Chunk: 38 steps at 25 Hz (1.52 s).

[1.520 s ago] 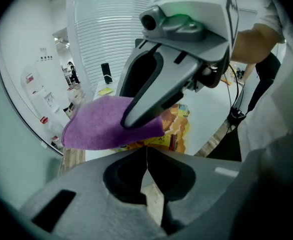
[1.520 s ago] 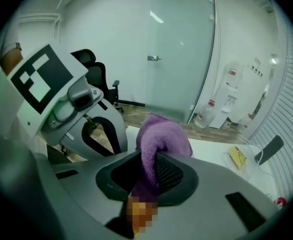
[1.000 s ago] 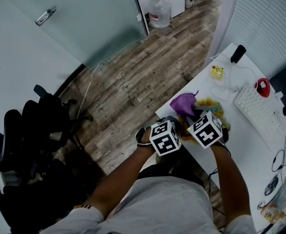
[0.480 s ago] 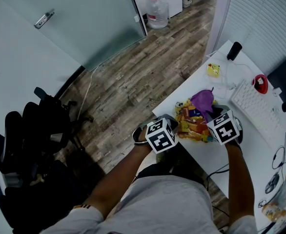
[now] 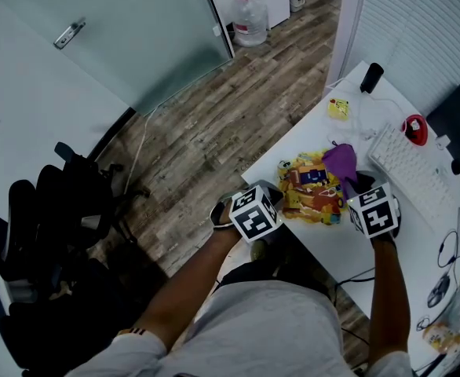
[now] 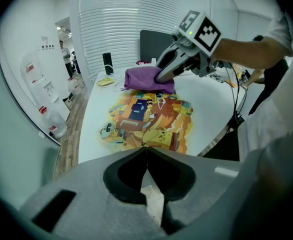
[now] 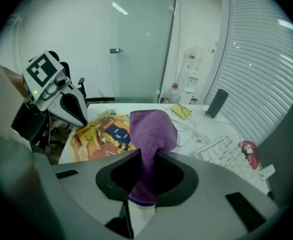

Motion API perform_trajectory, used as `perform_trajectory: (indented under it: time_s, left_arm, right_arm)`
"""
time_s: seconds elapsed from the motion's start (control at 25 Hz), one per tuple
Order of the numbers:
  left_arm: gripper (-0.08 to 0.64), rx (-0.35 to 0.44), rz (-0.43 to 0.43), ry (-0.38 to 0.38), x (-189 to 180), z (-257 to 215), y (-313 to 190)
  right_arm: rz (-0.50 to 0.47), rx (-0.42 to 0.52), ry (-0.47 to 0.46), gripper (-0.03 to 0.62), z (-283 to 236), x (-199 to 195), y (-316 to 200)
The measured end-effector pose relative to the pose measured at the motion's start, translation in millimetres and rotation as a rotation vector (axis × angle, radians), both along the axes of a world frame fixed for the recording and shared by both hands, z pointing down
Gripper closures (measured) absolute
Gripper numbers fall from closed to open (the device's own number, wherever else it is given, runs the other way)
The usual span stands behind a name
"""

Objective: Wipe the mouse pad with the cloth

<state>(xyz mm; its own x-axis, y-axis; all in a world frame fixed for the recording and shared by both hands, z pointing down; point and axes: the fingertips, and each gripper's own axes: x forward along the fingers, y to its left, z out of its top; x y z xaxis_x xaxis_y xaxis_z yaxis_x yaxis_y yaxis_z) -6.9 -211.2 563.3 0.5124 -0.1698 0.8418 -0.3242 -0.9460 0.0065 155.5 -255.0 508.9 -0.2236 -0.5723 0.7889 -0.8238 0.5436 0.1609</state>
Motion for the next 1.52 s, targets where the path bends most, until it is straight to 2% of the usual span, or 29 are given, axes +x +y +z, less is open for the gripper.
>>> perform_trajectory:
  time_s: [0.16, 0.36, 0.52, 0.68, 0.96, 1.52]
  left_arm:
    - [0.543, 0.001, -0.003, 0.001, 0, 0, 0]
    - [0.543, 0.003, -0.004, 0.004, 1, -1, -1]
    - [0.543, 0.003, 0.002, 0.004, 0, -1, 0]
    - [0.543, 0.0, 0.007, 0.004, 1, 0, 0]
    - [0.543, -0.006, 0.017, 0.003, 0, 0, 0]
    - [0.543, -0.007, 0.019, 0.001, -1, 0, -1]
  right_arm:
    - [-0.015, 0.032, -0.077, 0.522, -16, -34, 15]
    - [-0.085, 0.007, -0.15, 0.522, -17, -97, 32]
    - [-0.159, -0.026, -0.133, 0.522, -2, -134, 40]
    - [-0.205, -0.058, -0.082, 0.522, 13, -148, 44]
    - [-0.18, -0.072, -0.029, 0.522, 19, -121, 41]
    - [0.07, -0.078, 0.023, 0.522, 20, 7, 46]
